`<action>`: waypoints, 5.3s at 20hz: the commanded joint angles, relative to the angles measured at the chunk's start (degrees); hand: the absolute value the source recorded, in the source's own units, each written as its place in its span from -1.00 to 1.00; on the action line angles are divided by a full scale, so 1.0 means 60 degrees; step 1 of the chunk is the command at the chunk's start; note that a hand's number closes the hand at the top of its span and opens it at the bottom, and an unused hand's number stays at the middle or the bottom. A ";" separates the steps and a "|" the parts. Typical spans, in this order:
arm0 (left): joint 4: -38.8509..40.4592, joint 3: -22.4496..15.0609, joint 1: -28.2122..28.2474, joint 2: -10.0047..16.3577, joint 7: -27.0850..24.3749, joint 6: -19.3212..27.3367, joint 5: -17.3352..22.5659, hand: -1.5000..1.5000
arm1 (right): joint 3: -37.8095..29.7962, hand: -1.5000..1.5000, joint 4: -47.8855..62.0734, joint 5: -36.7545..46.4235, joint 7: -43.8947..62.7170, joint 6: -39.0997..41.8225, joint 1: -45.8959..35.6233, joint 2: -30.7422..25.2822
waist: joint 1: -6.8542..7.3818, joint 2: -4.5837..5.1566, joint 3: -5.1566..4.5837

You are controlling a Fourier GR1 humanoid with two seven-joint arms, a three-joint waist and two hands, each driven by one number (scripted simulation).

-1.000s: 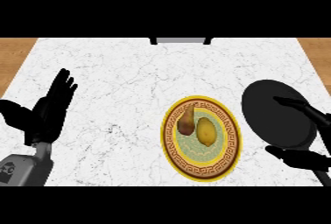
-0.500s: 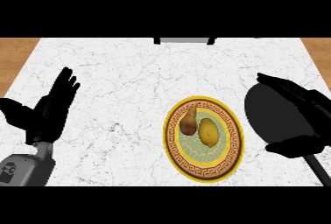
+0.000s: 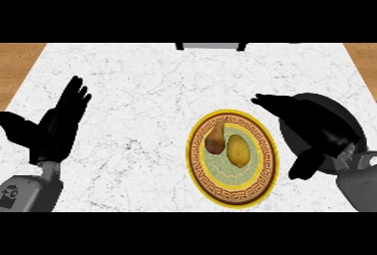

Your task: Pick the lemon from the plate and place it in the pan

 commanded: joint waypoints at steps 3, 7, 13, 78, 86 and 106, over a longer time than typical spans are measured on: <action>-0.0350 0.0247 0.0168 0.0007 0.0444 0.0032 -0.0090 0.00 | 0.0676 -1.00 -0.0040 0.0213 0.0998 0.1810 -0.0387 0.0335 | -0.0142 -0.0025 0.0014; -0.0140 0.0293 0.0332 -0.0288 0.0117 -0.0118 -0.0350 0.00 | 0.0889 -1.00 -0.1489 0.0560 0.2058 0.2385 0.0044 0.0765 | -0.0230 -0.0037 0.0012; -0.0268 0.0512 0.0386 -0.0238 0.0204 -0.0385 -0.0430 0.00 | 0.1703 -1.00 -0.1422 0.2301 0.2884 0.2430 -0.0251 0.1416 | -0.0194 -0.0031 0.0014; -0.0415 0.2123 0.0627 -0.1978 0.0501 -0.1779 -0.2052 0.00 | 0.0490 1.00 0.2626 0.7549 -0.1321 -0.1238 0.1947 0.5308 | -0.0350 -0.0064 0.0012; -0.1161 0.2281 0.0703 -0.1637 0.1217 -0.1720 -0.2022 0.00 | 0.1529 1.00 -0.2187 0.8732 -0.0627 -0.2549 0.4627 0.4045 | -0.0506 -0.0140 0.0011; -0.0694 0.2196 0.0208 -0.1975 0.1260 -0.1803 -0.2168 0.00 | -0.2629 1.00 -0.5937 0.6835 -0.0002 -0.0715 0.3551 0.4179 | -0.0186 -0.0010 0.0020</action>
